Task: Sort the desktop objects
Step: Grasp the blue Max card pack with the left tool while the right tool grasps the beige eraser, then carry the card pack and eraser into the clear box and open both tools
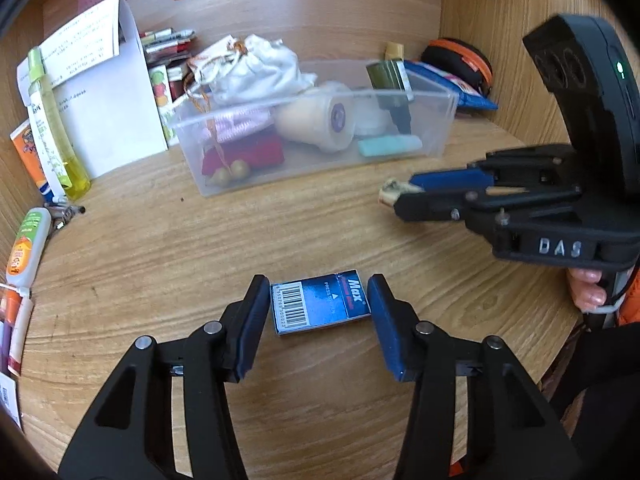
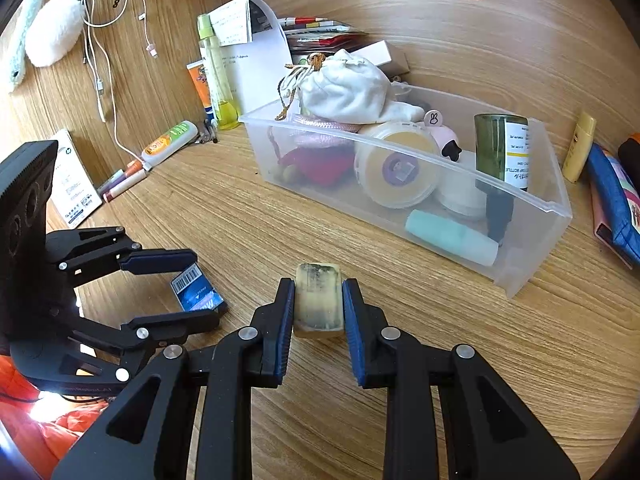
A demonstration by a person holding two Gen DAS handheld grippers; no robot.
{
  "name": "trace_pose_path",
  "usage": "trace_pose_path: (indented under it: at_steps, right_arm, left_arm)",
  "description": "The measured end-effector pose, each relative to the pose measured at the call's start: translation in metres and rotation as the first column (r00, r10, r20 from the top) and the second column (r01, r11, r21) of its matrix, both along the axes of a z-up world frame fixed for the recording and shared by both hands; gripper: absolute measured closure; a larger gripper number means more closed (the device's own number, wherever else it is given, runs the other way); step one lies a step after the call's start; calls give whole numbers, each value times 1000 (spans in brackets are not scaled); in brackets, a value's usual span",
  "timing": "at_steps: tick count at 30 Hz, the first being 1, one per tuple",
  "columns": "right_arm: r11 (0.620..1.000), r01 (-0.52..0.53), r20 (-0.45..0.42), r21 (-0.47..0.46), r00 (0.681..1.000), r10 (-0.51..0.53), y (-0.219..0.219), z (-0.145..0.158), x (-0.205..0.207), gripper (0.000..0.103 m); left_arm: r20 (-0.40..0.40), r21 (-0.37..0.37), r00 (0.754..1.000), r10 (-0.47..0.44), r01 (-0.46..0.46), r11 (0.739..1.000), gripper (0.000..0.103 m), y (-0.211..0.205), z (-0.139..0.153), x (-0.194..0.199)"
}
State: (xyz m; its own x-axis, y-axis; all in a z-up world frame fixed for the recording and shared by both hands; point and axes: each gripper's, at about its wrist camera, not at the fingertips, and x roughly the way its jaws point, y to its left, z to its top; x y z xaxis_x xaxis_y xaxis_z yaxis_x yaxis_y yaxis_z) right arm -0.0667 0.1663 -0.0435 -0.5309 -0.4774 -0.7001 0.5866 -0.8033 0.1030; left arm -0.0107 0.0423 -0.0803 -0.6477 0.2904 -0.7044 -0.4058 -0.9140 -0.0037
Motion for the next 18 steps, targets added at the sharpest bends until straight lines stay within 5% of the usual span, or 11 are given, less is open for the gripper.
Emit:
trace_pose_path:
  at_steps: [18]
  right_arm:
    - [995,80,-35,-64,996,-82,35,26,4,81]
  left_arm:
    - [-102,138,995,-1,15,990,53,-16,42,-13]
